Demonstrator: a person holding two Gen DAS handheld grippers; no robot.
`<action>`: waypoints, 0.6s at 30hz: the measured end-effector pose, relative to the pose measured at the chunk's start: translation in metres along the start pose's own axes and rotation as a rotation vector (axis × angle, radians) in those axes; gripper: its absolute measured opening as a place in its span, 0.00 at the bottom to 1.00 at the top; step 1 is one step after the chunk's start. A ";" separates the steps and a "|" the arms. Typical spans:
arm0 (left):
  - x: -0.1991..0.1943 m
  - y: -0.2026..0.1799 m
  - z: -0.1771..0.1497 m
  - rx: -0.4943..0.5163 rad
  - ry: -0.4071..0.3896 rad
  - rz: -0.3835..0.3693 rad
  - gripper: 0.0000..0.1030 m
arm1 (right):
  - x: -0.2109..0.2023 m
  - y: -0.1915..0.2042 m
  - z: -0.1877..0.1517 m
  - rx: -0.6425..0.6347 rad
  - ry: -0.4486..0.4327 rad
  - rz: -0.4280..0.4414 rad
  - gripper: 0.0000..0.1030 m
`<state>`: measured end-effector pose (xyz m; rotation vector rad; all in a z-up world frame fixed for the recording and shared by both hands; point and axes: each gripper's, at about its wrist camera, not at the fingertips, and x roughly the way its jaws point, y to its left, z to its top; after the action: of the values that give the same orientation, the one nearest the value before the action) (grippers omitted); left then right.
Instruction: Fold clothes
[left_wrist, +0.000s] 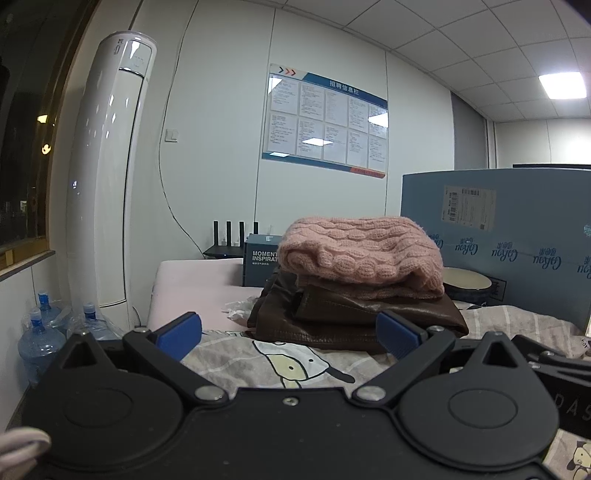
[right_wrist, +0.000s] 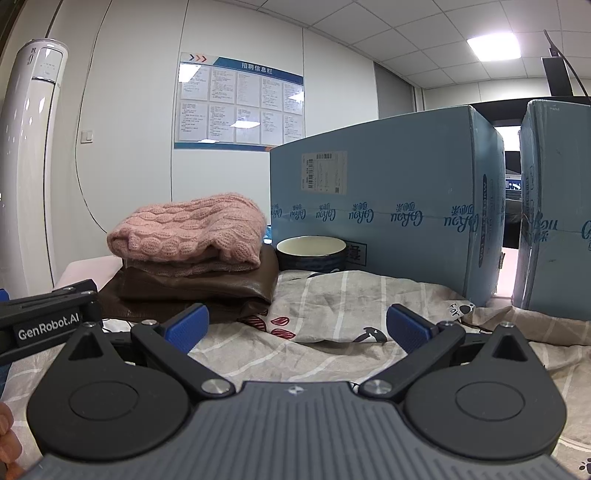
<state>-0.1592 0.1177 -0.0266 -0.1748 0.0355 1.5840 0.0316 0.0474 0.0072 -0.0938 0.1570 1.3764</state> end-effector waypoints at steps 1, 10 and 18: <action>0.000 0.001 0.000 -0.005 0.002 -0.003 1.00 | 0.000 0.000 0.000 0.001 0.000 0.000 1.00; 0.003 0.003 0.001 -0.022 0.018 0.001 1.00 | 0.000 0.000 0.000 0.005 0.001 -0.002 1.00; -0.007 -0.005 0.000 0.028 -0.032 -0.006 1.00 | 0.001 0.000 0.000 0.003 0.004 -0.001 1.00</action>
<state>-0.1542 0.1110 -0.0252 -0.1275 0.0328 1.5791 0.0319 0.0479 0.0069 -0.0940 0.1627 1.3746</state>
